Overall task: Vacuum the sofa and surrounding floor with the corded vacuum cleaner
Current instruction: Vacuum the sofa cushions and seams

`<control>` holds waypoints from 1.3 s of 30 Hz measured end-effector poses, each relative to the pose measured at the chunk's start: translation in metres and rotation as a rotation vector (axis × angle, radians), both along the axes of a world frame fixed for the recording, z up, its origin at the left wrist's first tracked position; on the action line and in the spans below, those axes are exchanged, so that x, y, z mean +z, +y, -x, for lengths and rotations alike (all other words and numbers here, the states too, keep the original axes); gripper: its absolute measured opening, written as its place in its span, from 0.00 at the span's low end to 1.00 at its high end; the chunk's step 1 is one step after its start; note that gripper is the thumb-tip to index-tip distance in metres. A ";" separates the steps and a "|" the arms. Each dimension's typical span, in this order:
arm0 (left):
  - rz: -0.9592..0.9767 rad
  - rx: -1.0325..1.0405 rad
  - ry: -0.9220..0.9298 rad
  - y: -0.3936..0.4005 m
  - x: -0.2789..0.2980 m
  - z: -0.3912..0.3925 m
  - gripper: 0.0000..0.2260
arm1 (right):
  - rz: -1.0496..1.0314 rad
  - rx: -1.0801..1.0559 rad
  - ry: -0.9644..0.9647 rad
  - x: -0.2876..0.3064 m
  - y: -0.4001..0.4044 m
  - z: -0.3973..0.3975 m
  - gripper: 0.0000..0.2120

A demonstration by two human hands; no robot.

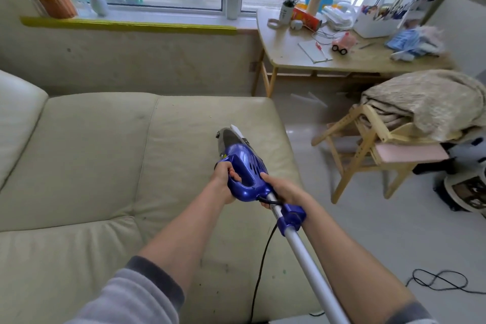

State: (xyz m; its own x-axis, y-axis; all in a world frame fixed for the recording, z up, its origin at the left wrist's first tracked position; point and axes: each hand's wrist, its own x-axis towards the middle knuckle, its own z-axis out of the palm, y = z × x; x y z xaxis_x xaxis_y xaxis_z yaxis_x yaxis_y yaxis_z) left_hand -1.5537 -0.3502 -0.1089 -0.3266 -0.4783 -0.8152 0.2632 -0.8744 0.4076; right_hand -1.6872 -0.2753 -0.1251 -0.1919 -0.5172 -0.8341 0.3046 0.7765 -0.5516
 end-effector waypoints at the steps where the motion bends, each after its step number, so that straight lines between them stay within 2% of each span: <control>1: -0.005 0.005 0.004 -0.001 0.000 -0.001 0.11 | 0.003 0.005 0.000 0.002 -0.001 -0.001 0.17; 9: 0.002 0.106 0.004 -0.016 -0.001 -0.038 0.11 | 0.003 0.091 0.000 0.007 -0.029 -0.031 0.16; 17: 0.012 0.279 -0.004 -0.036 -0.005 -0.110 0.11 | 0.015 0.238 -0.018 0.008 -0.070 -0.097 0.14; 24: -0.006 0.344 -0.018 -0.048 -0.007 -0.153 0.12 | 0.009 0.344 -0.033 0.010 -0.095 -0.137 0.13; 31: 0.002 0.344 -0.077 -0.054 -0.004 -0.177 0.12 | 0.012 0.384 -0.055 0.007 -0.105 -0.161 0.14; 35: 0.062 0.318 -0.111 -0.053 0.008 -0.171 0.07 | 0.014 0.361 -0.063 0.005 -0.102 -0.161 0.14; 39: 0.068 0.303 -0.090 -0.047 0.011 -0.155 0.06 | 0.029 0.325 -0.056 0.009 -0.091 -0.145 0.14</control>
